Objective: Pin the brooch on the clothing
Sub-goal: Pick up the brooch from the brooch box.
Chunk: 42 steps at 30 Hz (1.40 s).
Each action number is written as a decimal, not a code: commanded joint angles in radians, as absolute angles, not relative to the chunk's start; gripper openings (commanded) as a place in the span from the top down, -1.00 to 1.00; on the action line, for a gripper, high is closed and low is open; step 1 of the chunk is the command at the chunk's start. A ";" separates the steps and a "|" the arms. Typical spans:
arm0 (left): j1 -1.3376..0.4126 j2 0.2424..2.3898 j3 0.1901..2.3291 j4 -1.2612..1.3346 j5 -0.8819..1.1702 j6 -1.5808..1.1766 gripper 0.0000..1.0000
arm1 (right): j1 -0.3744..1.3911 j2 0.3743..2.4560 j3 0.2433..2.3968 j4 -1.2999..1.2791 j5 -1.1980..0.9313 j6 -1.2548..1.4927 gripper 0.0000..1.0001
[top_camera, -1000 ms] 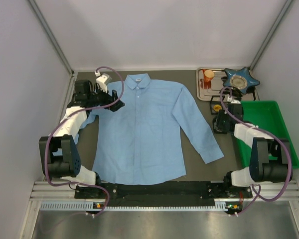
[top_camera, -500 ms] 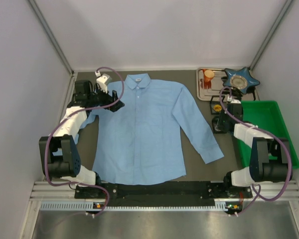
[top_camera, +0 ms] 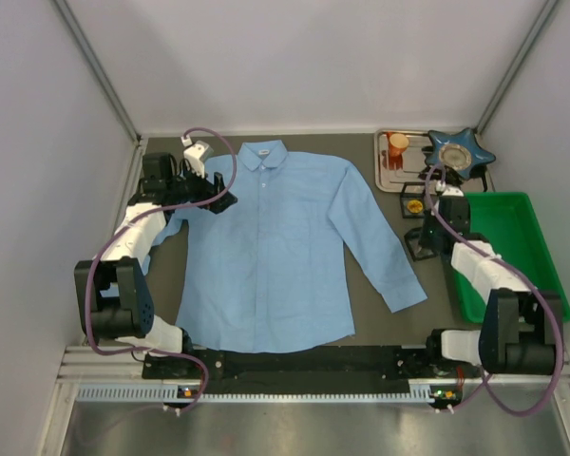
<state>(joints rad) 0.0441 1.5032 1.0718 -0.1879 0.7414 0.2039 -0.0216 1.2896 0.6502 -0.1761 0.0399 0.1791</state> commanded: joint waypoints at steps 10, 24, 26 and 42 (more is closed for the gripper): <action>0.041 1.503 1.135 -0.219 0.775 0.228 -0.84 | -0.014 1.098 0.738 -0.434 -0.162 0.160 1.00; -0.039 1.379 1.161 -0.256 0.943 -0.070 -0.69 | 0.518 0.980 0.930 -0.218 -0.498 -0.579 1.00; -0.083 1.353 1.146 -0.221 0.978 -0.171 -0.67 | 0.573 0.976 0.892 -0.140 -0.505 -0.898 1.00; -0.199 1.384 0.934 0.311 1.127 -0.880 -0.22 | 0.722 1.029 0.583 0.336 -0.752 -1.810 1.00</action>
<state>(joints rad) -0.1852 1.3628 0.9550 0.1528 1.0882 -0.7341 0.6739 1.0119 0.6125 0.1551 -0.6853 -1.6642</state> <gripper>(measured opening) 0.613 0.010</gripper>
